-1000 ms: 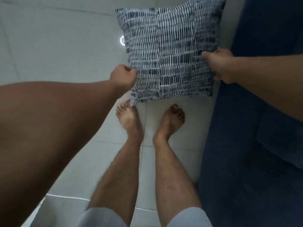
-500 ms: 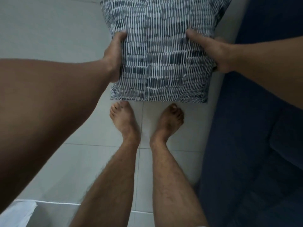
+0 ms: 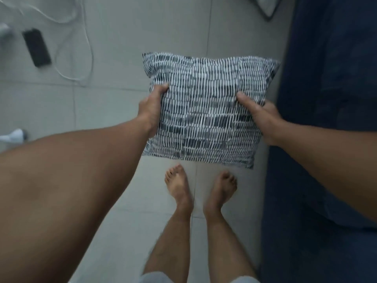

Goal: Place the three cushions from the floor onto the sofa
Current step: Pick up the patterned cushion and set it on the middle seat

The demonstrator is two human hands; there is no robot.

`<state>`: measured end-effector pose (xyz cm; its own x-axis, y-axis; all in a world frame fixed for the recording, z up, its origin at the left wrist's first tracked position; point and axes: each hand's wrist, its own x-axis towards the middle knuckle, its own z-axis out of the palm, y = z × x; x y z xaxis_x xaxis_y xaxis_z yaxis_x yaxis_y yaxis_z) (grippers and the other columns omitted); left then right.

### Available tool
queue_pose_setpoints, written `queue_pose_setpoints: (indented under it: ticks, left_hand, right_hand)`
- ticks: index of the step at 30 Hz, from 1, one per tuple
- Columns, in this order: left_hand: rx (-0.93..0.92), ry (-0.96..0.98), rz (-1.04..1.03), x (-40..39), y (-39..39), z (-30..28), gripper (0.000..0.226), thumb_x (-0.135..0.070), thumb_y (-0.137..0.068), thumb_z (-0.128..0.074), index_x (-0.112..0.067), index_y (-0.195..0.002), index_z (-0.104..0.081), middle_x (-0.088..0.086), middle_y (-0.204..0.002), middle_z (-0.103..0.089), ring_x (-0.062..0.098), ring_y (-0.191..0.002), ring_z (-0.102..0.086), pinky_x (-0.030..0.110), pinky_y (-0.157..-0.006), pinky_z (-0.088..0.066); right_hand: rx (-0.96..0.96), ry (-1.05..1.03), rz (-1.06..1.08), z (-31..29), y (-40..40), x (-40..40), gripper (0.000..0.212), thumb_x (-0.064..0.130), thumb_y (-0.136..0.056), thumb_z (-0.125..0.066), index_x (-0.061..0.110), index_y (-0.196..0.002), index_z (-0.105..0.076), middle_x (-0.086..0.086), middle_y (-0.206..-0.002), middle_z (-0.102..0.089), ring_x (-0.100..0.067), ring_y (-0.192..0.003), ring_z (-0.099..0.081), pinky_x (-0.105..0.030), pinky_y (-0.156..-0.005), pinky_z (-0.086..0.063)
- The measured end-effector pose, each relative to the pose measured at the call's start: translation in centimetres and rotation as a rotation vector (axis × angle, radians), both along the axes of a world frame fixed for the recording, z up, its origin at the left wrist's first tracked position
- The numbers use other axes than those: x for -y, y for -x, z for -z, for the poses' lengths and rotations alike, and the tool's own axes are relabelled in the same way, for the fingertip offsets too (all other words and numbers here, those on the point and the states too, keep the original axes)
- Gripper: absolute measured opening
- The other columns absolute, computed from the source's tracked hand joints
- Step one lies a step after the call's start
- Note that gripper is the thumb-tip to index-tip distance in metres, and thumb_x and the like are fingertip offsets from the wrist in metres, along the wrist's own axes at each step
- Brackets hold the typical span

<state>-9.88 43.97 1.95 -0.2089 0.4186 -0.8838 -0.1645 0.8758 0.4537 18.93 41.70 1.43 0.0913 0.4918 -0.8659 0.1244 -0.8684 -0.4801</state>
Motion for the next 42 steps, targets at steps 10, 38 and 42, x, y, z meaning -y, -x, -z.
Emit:
queue_pose_setpoints:
  ticks: [10,38,42]
  left_hand:
    - [0.066,-0.067,0.225,-6.7,1.6,-23.0,0.066,-0.069,-0.087,-0.063,-0.016,-0.125,-0.072,0.013,-0.113,-0.081,0.037,-0.102,-0.079,0.048,-0.082,-0.063]
    - [0.136,-0.365,0.887,-17.9,-35.3,-52.7,0.045,-0.047,-0.1,-0.064,-0.004,-0.109,-0.074,0.018,-0.088,-0.082,0.031,-0.069,-0.077,0.043,-0.071,-0.064]
    - [0.131,-0.355,1.032,-18.0,-41.6,-52.9,0.052,-0.055,-0.093,-0.068,-0.007,-0.112,-0.077,0.017,-0.096,-0.082,0.037,-0.086,-0.079,0.055,-0.088,-0.063]
  right_hand:
    - [0.071,-0.209,0.093,-22.9,0.8,-6.8,0.092,0.075,-0.075,-0.08,0.021,-0.144,-0.054,-0.003,-0.14,-0.065,-0.031,-0.125,-0.064,-0.057,-0.113,-0.049]
    - [0.181,-0.379,0.823,-51.1,-27.7,0.6,0.106,0.073,-0.082,-0.075,0.015,-0.161,-0.035,-0.013,-0.161,-0.046,-0.038,-0.144,-0.049,-0.053,-0.119,-0.041]
    - [0.189,-0.353,0.968,-51.5,-30.3,3.2,0.112,0.088,-0.062,-0.079,0.021,-0.147,-0.051,0.001,-0.143,-0.059,-0.035,-0.133,-0.06,-0.049,-0.115,-0.046]
